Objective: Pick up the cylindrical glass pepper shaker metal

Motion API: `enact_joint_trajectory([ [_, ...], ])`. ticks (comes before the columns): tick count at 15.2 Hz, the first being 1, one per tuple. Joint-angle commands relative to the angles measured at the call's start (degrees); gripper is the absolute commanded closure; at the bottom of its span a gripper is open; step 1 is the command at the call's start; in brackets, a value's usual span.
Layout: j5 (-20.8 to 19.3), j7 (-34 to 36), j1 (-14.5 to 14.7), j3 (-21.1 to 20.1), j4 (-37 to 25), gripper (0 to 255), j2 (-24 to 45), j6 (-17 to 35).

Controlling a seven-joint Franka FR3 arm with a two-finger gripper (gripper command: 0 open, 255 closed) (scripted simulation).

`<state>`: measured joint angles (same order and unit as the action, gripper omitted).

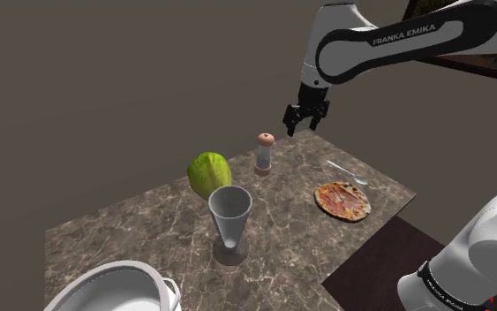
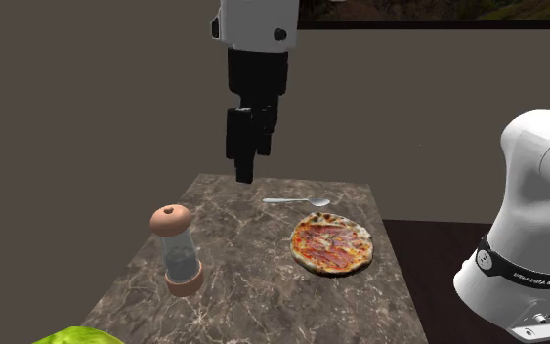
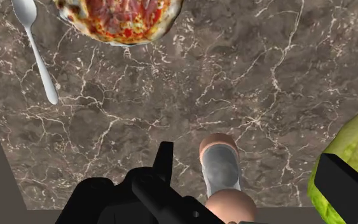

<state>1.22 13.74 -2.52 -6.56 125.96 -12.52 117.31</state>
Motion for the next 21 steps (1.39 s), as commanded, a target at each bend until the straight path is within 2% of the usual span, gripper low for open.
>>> enact_joint_trajectory([
  [1, -1.03, 1.14, -0.21, -0.39, -3.33, 0, 4.82, 1.59],
  [7, -4.49, 4.39, -0.22, -0.66, -14.77, 0, 18.38, 3.93],
  [13, -7.66, 6.97, 0.66, 0.04, -29.4, 0, 32.28, 3.37],
  [14, -7.83, 7.1, 0.77, 0.14, -30.54, 0, 33.26, 3.22],
  [21, -8.35, 7.66, 0.84, 0.36, -27.67, 0, 35.38, 8.18],
])
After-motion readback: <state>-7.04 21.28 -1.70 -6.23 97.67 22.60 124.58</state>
